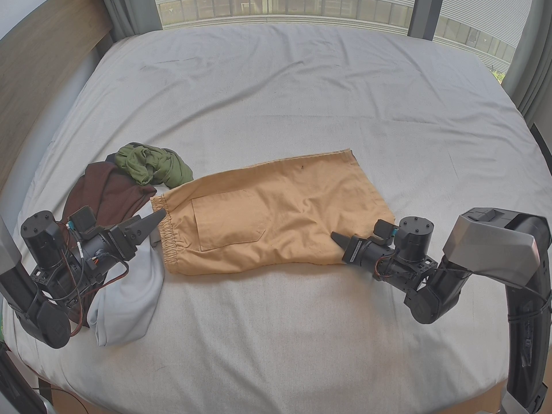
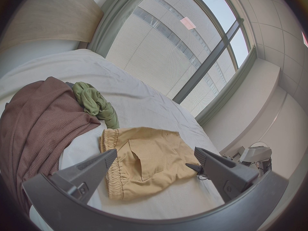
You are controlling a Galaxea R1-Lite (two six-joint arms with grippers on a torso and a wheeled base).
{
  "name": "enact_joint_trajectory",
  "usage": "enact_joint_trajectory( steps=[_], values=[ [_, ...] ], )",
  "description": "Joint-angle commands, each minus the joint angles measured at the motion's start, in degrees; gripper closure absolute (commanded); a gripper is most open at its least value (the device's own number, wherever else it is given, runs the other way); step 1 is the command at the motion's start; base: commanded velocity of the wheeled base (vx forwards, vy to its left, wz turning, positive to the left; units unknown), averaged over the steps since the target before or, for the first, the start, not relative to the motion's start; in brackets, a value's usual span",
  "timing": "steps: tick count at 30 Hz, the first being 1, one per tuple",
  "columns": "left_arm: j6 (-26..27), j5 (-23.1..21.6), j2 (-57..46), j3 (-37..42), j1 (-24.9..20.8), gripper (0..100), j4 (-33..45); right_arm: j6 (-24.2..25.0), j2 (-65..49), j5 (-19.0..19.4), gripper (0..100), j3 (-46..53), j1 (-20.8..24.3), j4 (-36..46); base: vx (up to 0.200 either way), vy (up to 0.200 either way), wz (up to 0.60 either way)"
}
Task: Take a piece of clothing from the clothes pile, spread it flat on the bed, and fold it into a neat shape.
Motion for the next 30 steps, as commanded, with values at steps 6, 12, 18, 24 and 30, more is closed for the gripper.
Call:
enact_joint_trajectory(
  steps=[6,12,18,24,30],
  values=[
    [-0.1,0.0,0.0,-0.1,0.0,0,0.0,-2.1,-8.9,0.0,100,13.4,0.0,-2.6,0.000,0.000,0.00],
    [-0.1,-0.1,0.0,-0.1,0.0,0,0.0,-2.8,-13.4,-2.0,100,22.8,-0.6,-3.0,0.000,0.000,0.00],
    [-0.1,-0.1,0.1,-0.1,0.0,0,0.0,-4.0,-15.1,-2.1,100,31.4,-1.3,-7.2,0.000,0.000,0.00],
    [-0.2,-0.1,0.0,0.0,-0.1,0,0.0,-4.1,-14.8,-2.1,100,37.3,-2.4,-9.9,0.000,0.000,0.00],
    [-0.1,-0.1,0.0,0.3,-0.3,0,0.0,-4.1,-12.4,-2.1,100,37.6,-3.4,-9.9,0.000,0.000,0.00]
  ],
)
